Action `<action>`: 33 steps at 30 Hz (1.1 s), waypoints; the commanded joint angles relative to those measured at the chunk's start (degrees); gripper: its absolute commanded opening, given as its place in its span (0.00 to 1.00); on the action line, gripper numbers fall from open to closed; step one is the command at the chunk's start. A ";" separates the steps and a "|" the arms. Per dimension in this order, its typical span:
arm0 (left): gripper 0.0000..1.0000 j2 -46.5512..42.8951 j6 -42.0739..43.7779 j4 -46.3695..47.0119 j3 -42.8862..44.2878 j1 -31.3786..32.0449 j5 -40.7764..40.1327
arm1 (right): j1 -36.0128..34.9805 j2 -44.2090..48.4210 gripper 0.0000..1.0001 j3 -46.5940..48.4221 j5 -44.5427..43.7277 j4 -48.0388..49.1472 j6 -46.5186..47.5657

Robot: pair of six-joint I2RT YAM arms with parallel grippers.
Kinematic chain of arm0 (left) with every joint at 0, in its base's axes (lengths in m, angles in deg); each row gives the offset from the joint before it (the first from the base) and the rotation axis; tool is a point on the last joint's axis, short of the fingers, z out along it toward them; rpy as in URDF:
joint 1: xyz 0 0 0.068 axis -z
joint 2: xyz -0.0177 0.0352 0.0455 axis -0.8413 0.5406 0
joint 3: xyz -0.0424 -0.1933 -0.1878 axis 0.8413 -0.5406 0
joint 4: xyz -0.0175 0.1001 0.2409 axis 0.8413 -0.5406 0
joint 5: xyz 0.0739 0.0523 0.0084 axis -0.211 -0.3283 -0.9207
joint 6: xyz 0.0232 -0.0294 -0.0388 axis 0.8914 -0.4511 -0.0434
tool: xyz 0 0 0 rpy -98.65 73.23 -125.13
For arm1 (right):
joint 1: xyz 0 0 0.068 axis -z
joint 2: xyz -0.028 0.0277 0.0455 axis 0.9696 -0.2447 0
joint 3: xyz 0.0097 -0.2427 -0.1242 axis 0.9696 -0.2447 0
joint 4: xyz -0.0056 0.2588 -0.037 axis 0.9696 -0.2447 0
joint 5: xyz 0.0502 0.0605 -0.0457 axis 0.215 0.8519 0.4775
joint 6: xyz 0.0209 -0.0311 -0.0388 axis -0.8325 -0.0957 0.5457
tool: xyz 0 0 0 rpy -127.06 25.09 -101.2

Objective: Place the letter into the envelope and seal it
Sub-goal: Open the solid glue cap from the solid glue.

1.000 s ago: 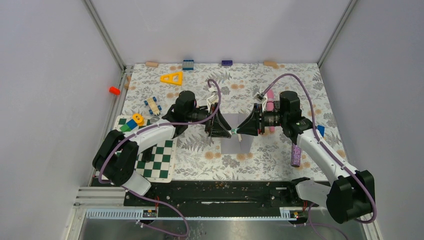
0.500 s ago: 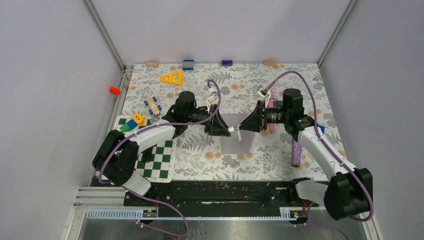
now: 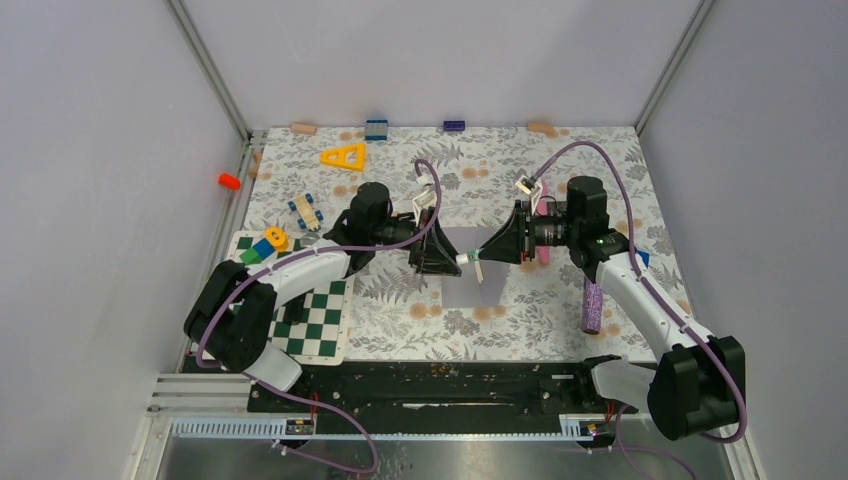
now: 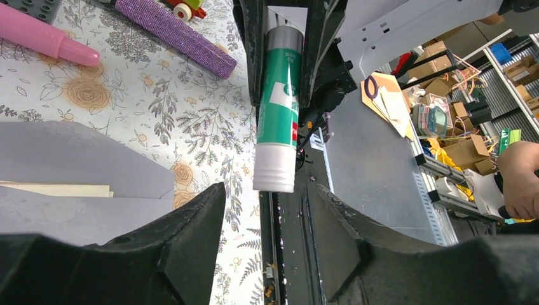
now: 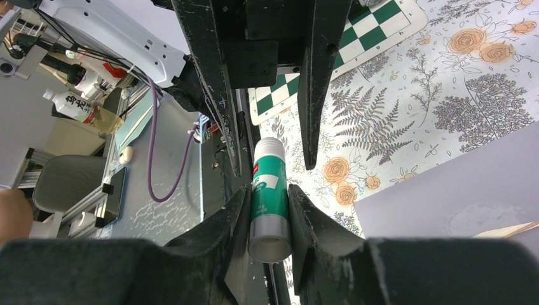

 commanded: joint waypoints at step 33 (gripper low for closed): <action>0.18 -3.18 1.59 2.95 -0.60 -1.64 1.83 | 0.56 -1.18 0.00 2.21 0.26 -3.10 3.20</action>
